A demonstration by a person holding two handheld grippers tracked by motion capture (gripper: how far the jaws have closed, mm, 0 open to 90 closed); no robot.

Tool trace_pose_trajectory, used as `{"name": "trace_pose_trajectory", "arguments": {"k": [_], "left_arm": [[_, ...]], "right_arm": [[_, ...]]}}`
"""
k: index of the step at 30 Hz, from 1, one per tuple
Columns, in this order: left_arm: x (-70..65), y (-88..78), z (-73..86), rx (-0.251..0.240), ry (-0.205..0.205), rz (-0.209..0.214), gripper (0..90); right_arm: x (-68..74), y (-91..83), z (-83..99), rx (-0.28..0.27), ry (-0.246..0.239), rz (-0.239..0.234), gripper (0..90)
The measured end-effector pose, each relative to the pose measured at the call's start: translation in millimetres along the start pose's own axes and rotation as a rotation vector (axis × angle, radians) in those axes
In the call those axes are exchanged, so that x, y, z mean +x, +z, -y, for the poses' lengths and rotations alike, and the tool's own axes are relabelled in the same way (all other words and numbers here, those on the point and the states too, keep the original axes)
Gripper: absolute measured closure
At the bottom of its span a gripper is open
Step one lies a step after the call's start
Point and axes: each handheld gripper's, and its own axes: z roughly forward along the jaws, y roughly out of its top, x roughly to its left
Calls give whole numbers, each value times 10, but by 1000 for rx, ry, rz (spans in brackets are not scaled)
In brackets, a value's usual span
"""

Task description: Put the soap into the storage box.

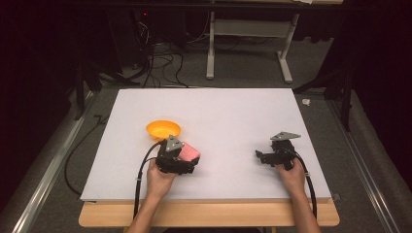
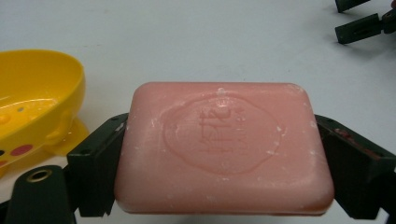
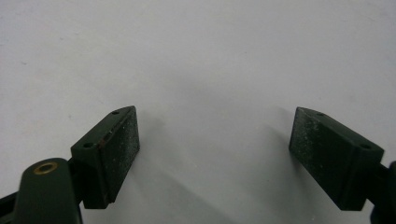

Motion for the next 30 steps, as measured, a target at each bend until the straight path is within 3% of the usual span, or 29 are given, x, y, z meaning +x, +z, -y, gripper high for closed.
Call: {"name": "trace_pose_trajectory", "arguments": {"k": [30], "left_arm": [[278,-422,95,-63,-96,-86,135]], "right_arm": [[-2,0,1,0,-5,0,168]]}}
